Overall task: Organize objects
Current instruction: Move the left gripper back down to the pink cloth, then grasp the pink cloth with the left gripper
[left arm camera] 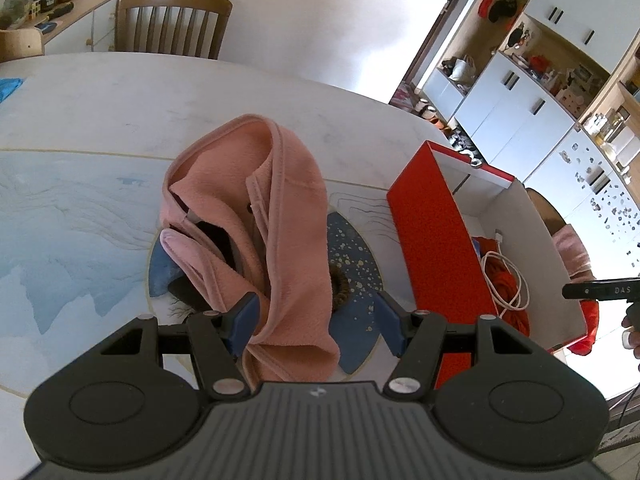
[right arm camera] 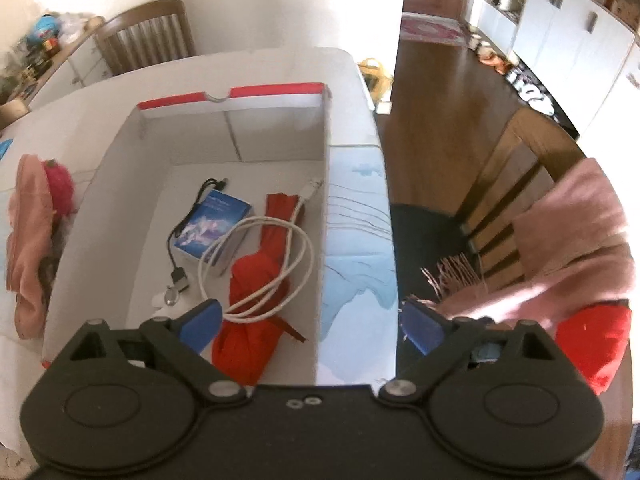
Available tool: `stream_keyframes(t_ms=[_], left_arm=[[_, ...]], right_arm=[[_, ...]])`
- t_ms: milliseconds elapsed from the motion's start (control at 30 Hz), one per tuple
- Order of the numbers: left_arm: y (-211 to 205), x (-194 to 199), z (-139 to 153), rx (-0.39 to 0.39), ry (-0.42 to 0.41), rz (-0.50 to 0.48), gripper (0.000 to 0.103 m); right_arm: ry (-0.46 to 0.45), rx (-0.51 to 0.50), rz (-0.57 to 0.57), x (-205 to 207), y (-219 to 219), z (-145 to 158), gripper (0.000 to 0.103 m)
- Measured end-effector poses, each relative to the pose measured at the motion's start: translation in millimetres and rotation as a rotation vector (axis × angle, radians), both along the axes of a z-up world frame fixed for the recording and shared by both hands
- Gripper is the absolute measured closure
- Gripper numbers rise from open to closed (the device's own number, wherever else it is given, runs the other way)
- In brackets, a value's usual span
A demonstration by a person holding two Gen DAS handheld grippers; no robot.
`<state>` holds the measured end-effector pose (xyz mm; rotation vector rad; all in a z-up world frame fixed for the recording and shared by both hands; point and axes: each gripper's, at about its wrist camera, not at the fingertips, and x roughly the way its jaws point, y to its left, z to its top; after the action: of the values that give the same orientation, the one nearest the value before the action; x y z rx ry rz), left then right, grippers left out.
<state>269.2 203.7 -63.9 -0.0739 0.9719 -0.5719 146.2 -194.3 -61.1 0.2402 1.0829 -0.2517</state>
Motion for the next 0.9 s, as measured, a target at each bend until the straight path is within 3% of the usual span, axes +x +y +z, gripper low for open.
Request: stream_keyframes(t_ms=[133,167,200,267,367,533,600,900], left_arm=[[0,2,-1,0.001,0.004,0.001,0.041],[-1,2,-2,0.001,0.005,0.001,0.041],[-1,3,-2,0.001,0.004,0.0,0.041],[-2,3,-2,0.006,0.0,-0.002,0.041],[-3,3,-4,0.008,0.003,-0.005,0.041],[-6,4,-8,0.031,-0.01,-0.017,0.041],[-9,3,-11,0.052,-0.023,-0.031,0.041],[-28,17,-27,0.132,-0.075,-0.055,0.041]], right_arm=[[0.054,-0.042,-0.064,3,-6,2,0.009],[0.066,-0.031,-0.079,4,-9,3,0.013],[0.053,-0.009,-0.077,3,-11,4,0.031],[0.06,0.005,-0.06,5,-11,3,0.048],[0.06,0.012,-0.059,5,-11,0,0.049],[0.075,0.039,-0.057,9,-7,-6,0.068],[0.073,0.041,-0.055,9,-5,-7,0.079],[0.081,0.009,-0.038,11,4,-12,0.098]])
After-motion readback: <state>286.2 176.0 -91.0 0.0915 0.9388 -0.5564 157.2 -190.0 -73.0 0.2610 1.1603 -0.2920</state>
